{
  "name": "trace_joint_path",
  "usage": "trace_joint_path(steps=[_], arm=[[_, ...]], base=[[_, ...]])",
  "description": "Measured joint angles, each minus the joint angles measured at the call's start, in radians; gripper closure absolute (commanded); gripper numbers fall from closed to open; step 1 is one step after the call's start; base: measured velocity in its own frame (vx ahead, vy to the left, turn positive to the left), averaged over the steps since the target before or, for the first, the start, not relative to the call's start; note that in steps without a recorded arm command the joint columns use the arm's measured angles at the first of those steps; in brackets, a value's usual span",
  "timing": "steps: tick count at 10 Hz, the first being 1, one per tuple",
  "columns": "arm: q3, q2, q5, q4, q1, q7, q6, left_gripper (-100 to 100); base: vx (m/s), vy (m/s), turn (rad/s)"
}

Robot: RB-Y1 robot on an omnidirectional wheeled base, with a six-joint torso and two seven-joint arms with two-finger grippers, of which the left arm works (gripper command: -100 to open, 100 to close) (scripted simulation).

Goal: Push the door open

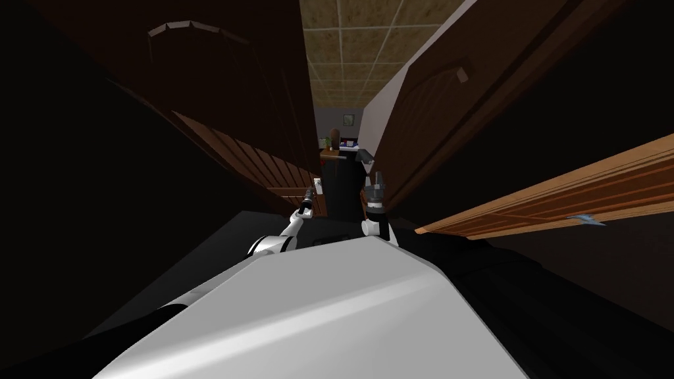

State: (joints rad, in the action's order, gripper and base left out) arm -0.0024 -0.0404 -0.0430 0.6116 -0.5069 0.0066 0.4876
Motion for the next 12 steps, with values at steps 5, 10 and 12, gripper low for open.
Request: trace_joint_path(steps=[5,10,12], arm=[[0.008,0.001,-0.002,0.0,0.005,-0.004,0.011,-100],[0.008,0.001,-0.002,-0.001,0.006,-0.004,0.01,100],[0.007,0.001,-0.002,-0.002,0.008,-0.004,0.009,100]], base=[[0.189,-0.043,-0.021],[-0.019,0.005,-0.001],[0.049,-0.034,0.014]])
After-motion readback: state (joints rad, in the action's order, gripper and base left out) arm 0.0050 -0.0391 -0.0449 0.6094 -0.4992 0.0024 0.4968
